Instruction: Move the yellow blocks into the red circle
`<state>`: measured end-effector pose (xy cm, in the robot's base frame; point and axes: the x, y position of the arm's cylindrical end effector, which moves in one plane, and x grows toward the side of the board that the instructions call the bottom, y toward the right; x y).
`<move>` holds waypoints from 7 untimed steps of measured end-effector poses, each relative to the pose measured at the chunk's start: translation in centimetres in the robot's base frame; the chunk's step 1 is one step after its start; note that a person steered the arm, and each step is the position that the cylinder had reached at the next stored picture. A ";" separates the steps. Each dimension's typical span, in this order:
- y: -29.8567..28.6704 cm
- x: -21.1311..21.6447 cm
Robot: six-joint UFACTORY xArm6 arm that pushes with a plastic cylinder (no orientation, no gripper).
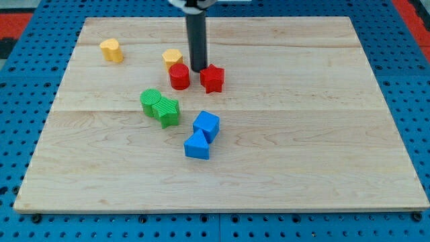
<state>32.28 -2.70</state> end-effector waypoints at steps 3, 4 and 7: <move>-7.4 -1.0; -10.5 -1.4; -16.0 -6.0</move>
<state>26.28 -18.65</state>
